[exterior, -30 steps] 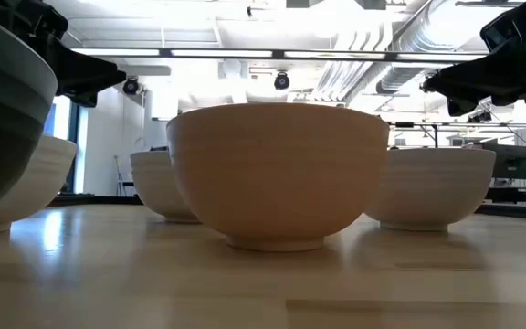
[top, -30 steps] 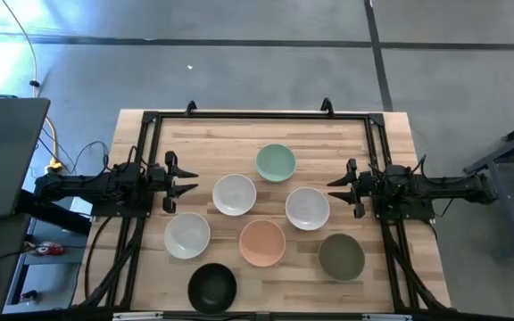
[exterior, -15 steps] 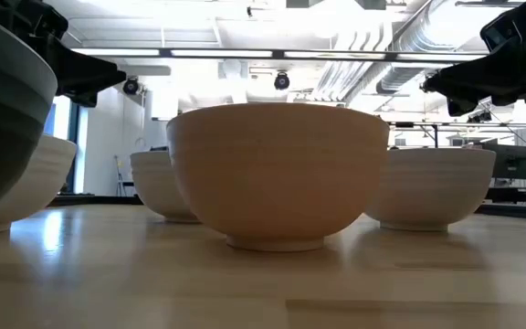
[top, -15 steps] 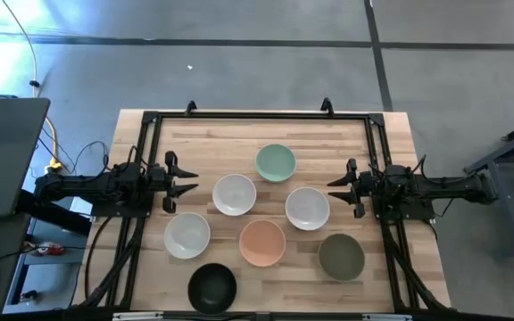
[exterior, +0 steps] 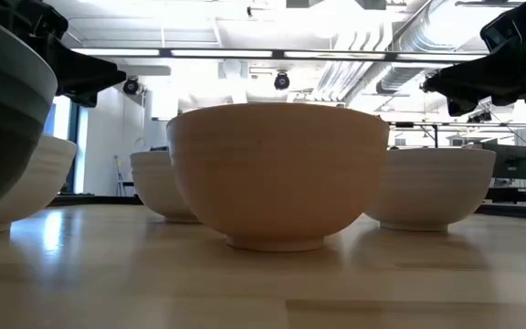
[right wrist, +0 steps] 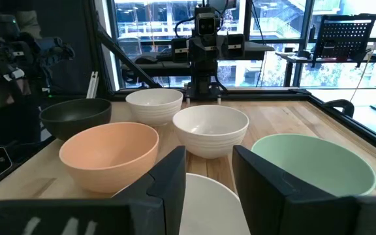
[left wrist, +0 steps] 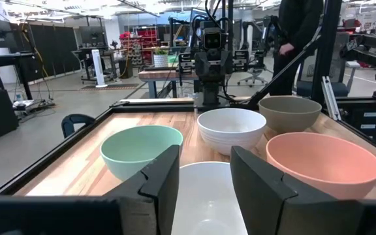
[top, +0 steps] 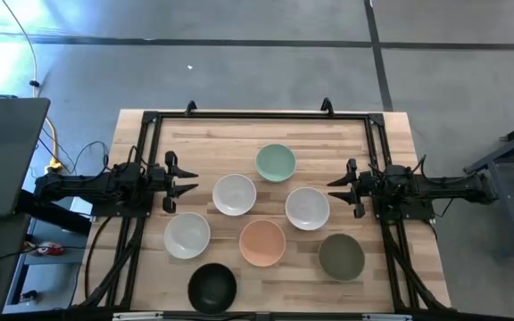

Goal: Nest bowls inside each other

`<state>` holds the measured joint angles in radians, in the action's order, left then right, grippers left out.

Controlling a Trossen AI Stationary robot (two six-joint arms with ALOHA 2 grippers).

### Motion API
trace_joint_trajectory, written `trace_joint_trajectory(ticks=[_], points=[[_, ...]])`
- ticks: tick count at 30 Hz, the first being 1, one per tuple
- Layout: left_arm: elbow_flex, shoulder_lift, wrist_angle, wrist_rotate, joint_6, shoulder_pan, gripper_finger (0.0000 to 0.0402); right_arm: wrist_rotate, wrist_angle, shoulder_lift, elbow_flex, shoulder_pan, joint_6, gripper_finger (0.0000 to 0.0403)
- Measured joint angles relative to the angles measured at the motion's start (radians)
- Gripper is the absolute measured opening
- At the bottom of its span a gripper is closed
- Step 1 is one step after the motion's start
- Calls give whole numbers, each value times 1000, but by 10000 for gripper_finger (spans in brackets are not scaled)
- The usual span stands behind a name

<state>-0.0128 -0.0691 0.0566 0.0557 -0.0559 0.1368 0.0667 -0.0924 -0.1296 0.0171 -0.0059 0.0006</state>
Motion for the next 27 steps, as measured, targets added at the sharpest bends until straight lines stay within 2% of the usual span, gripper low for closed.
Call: trace_joint_trajectory(ticks=[15,27], points=[[0,0,17,0,4,0,126,0,0,0,0,0,0,117],[0,0,64,0,150,0,126,0,0,0,0,0,0,117]])
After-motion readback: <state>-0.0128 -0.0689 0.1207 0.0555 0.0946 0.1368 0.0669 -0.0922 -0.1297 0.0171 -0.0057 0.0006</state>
